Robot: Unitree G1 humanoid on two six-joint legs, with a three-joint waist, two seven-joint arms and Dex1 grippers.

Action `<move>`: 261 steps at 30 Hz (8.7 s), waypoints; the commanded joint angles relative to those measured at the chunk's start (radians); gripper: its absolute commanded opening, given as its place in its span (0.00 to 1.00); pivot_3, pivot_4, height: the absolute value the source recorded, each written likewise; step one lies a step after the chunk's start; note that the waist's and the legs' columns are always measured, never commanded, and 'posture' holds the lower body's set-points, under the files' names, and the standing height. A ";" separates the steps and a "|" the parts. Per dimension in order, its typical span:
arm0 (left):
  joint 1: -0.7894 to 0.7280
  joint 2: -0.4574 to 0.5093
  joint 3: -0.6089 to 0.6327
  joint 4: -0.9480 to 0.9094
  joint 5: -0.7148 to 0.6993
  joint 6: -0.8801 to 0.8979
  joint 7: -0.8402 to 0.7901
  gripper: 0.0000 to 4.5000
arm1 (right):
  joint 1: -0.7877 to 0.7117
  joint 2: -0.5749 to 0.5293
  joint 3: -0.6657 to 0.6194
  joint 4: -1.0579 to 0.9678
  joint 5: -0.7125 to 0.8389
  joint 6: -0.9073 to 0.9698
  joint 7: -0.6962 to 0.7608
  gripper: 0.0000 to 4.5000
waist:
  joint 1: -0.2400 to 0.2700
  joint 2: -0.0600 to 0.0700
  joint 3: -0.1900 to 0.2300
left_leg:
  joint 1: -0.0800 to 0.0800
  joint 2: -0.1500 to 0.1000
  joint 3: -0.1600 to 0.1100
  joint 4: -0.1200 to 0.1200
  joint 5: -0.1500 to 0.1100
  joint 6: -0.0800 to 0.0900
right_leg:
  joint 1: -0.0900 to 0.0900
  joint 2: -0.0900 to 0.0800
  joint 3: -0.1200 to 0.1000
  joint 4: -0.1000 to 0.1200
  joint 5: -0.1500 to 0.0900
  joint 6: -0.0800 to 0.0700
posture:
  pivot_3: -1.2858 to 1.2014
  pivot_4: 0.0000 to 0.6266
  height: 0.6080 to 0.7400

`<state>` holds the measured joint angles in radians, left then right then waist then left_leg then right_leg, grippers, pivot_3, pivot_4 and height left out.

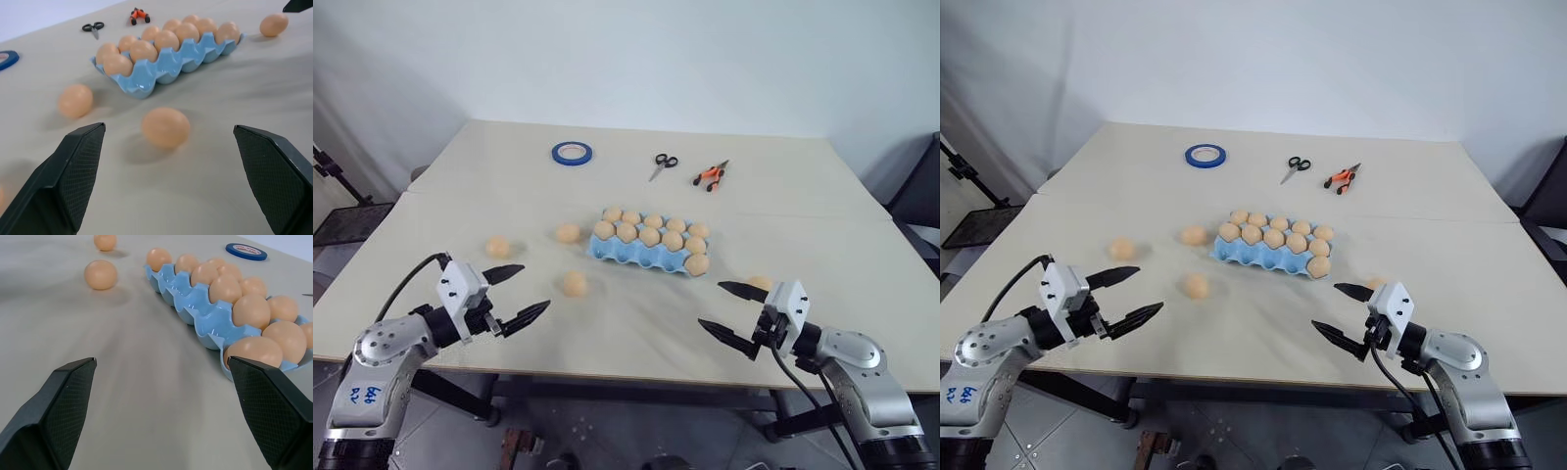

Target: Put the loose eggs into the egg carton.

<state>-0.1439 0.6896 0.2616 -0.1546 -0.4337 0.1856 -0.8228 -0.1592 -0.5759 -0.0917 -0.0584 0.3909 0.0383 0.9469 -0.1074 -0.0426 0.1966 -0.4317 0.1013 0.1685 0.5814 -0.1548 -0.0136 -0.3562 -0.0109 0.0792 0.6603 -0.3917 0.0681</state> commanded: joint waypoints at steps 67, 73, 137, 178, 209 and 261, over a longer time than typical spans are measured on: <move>-0.048 -0.147 -0.054 0.048 0.026 -0.063 0.029 1.00 | -0.476 0.168 0.073 0.175 -0.027 0.254 -0.112 0.32 | 0.009 0.005 0.000 | 0.009 0.000 -0.003 0.011 -0.012 -0.002 | 0.014 0.001 0.000 0.000 -0.009 0.005 | 0.52 0.24 1.00; -0.013 -0.146 -0.037 0.010 0.030 -0.053 0.055 1.00 | -0.595 0.277 0.142 0.369 -0.129 0.157 -0.169 0.32 | 0.014 0.004 0.000 | 0.008 -0.001 -0.003 0.010 -0.012 -0.002 | 0.014 0.000 -0.003 0.000 -0.009 0.005 | 0.52 0.24 1.00; -0.326 -0.269 -0.260 0.435 0.208 -0.047 0.096 0.91 | 0.085 0.112 -0.016 -0.097 0.118 -0.099 0.130 1.00 | 0.027 0.004 0.000 | 0.009 0.000 -0.005 0.013 -0.017 0.000 | 0.017 0.001 -0.003 -0.003 -0.014 0.004 | 0.52 0.24 1.00; -0.684 -0.384 -0.293 0.835 0.268 -0.347 -0.148 1.00 | 0.136 0.109 -0.032 -0.216 0.135 -0.064 -0.044 1.00 | 0.043 0.004 0.001 | 0.008 0.000 -0.003 0.015 -0.018 -0.002 | 0.015 0.003 -0.009 0.001 -0.015 0.005 | 0.52 0.24 1.00; -0.460 -0.319 -0.080 0.579 0.204 -0.118 0.310 1.00 | -0.058 0.231 0.006 0.153 0.034 -0.256 -0.037 1.00 | 0.058 0.004 0.000 | 0.009 -0.006 -0.018 0.016 -0.018 0.004 | 0.026 -0.005 -0.020 0.000 -0.014 0.004 | 0.52 0.24 1.00; -0.898 -0.465 -0.167 1.206 0.303 -0.408 -0.124 0.33 | 0.054 0.220 -0.005 -0.091 0.047 -0.154 -0.151 1.00 | 0.069 0.003 0.001 | 0.005 -0.003 -0.007 0.021 -0.015 0.001 | 0.016 0.000 -0.018 0.004 -0.016 0.006 | 0.52 0.24 1.00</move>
<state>-1.0117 0.2319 0.1010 1.0648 -0.1345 -0.2386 -0.9523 -0.1042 -0.3462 -0.0839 -0.1149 0.4215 -0.1075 0.7962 -0.0382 -0.0393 0.1975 -0.4265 0.0990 0.1613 0.6020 -0.1703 -0.0130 -0.3399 -0.0104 0.0617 0.6651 -0.4079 0.0745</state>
